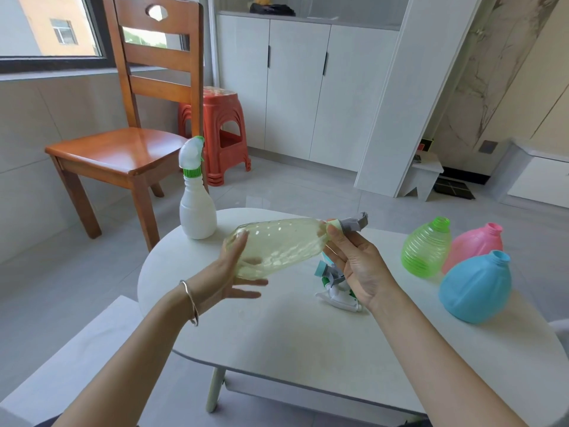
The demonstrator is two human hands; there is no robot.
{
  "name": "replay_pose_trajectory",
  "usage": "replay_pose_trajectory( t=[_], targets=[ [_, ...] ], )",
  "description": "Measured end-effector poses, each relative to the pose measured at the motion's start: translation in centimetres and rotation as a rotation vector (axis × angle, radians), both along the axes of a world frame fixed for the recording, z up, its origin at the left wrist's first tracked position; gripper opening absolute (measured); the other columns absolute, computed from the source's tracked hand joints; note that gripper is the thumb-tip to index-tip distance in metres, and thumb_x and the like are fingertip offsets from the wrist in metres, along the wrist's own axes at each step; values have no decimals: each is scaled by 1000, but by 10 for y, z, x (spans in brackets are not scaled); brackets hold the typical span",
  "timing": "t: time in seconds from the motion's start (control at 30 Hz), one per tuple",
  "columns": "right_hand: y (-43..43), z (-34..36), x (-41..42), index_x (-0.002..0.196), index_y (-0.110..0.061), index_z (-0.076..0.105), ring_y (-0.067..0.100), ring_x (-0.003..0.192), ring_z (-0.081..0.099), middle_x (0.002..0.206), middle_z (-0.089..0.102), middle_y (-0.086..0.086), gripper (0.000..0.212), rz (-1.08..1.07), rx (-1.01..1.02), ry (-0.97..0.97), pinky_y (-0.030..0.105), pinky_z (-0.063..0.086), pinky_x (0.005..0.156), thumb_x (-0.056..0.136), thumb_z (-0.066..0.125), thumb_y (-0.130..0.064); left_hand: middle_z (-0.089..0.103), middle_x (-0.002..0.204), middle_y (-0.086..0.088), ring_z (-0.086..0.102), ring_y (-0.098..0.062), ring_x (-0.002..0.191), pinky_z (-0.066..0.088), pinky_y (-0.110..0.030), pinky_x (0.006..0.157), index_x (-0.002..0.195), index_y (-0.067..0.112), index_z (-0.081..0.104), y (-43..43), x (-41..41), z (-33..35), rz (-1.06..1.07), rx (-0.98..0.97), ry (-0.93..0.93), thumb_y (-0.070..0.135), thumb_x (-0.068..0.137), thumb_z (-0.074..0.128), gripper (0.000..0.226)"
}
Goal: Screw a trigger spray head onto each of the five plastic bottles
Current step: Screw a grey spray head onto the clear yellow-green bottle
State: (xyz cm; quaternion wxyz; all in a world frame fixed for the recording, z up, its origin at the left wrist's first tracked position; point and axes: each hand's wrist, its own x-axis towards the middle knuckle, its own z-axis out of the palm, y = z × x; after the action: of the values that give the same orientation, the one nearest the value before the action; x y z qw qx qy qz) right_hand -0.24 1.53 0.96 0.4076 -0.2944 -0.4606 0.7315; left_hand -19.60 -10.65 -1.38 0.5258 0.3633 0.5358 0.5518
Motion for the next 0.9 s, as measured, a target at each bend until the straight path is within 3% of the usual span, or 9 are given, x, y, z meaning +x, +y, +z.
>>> replay_pose_trajectory(
  t=[0.03,0.1,0.17,0.23,0.4,0.47,0.6,0.77,0.9],
  targets=[
    [0,0,0,91,-16,72,10,98,65,98,72,-5,29,-4,1,-4,13,52,77,64,72,-26,58,127,-9,70,-27,94,59,-38,72,137,35,30,1,0,2,-2,-14,1,75,64,56,87],
    [0,0,0,91,-16,70,9,96,64,96,72,-5,21,-25,-31,7,14,53,78,71,70,-22,57,129,-9,70,-25,93,59,-36,72,133,35,33,1,-1,-1,48,72,42,66,64,68,83],
    [1,2,1,90,-17,69,11,97,64,99,71,-3,27,-42,-82,29,16,54,81,65,73,-25,52,135,1,66,-19,106,56,-30,80,133,35,35,-2,-2,-1,51,189,107,46,53,86,96],
    [2,1,2,92,-17,69,12,98,64,103,70,-1,36,-49,-112,32,16,54,80,58,76,-28,46,140,8,61,-15,115,55,-27,83,135,36,35,-2,-5,-3,13,220,145,30,53,87,98],
    [0,-1,0,93,-15,69,12,102,64,101,71,-3,18,-48,-53,-29,21,50,89,75,69,-17,53,132,-3,69,-30,98,58,-43,72,131,38,40,-1,1,1,4,-25,-28,72,71,55,70],
    [0,-1,0,92,-15,68,13,100,64,99,71,-1,17,-69,-77,-23,22,49,90,75,70,-17,53,133,-6,69,-29,98,58,-42,77,125,41,46,0,1,0,79,67,40,61,70,64,61],
    [2,-2,0,94,-16,67,12,94,66,100,70,1,32,-70,-165,32,20,51,83,63,73,-24,47,140,7,61,-17,116,53,-30,91,129,40,48,-2,-4,0,80,251,14,35,42,92,97],
    [2,-2,-1,95,-15,66,10,90,67,102,70,3,33,-99,-202,17,19,53,80,65,74,-26,50,136,10,58,-11,118,52,-27,91,125,41,50,-3,3,0,140,269,151,30,47,88,87],
    [1,-1,-2,93,-15,65,18,105,64,109,68,6,32,-140,-154,-28,27,51,88,67,75,-29,54,132,8,64,-16,109,54,-35,90,124,36,52,-4,4,-1,175,259,182,38,50,85,80]
  ],
)
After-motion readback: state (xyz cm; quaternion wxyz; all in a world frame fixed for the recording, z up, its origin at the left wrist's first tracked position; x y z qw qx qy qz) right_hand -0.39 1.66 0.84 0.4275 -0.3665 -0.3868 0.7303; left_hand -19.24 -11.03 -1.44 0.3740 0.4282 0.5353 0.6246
